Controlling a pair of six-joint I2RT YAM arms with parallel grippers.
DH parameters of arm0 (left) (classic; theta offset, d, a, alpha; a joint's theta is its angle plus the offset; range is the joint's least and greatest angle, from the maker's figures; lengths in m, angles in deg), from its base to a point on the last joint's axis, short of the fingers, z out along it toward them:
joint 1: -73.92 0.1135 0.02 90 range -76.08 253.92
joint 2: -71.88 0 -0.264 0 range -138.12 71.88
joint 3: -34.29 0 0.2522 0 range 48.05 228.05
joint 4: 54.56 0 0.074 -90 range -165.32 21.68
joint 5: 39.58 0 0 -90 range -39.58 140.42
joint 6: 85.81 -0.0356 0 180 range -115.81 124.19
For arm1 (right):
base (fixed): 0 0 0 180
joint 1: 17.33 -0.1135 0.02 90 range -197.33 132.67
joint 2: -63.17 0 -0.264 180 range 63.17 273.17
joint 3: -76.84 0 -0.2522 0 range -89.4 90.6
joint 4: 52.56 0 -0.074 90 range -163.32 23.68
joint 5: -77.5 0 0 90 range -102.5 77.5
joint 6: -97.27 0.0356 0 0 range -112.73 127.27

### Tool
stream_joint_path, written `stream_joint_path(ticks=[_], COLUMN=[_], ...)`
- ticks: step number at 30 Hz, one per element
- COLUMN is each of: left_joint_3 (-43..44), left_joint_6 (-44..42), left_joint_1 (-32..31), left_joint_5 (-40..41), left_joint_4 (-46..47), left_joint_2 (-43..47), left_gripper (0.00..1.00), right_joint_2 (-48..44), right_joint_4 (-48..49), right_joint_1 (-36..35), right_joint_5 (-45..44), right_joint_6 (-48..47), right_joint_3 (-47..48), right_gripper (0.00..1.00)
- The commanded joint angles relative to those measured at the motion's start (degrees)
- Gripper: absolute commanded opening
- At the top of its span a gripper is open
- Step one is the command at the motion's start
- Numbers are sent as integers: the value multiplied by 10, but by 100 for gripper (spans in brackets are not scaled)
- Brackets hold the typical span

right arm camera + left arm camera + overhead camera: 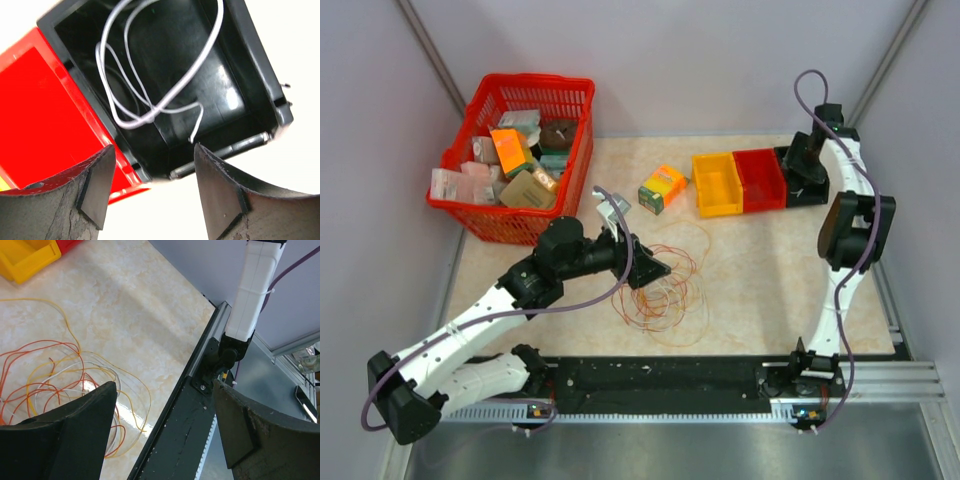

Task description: Untangle the cables

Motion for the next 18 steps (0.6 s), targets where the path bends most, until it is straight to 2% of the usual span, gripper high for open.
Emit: stream_joint_path(ticks=[1, 6, 8, 15, 18], left_joint_3=[-5, -12, -17, -56, -57], left_joint_6=[-5, -6, 2, 22, 32], left_joint_1=[3, 3, 3, 3, 3], left_joint_5=[25, 51, 57, 62, 56], left_joint_4=[9, -3, -4, 30, 27], left_joint_2=[-5, -26, -41, -95, -122], left_gripper=[82, 81, 79, 68, 63], right_joint_2=[-100, -243, -310, -516, -590], right_joint_4=[0, 38, 64, 184, 236], right_joint_1=[-4, -43, -86, -260, -320], right_joint_5=[-18, -30, -25, 147, 186], right_joint_6=[-1, 7, 16, 71, 128], right_joint_3=[-56, -206, -278, -557, -672], right_gripper=[64, 65, 64, 61, 58])
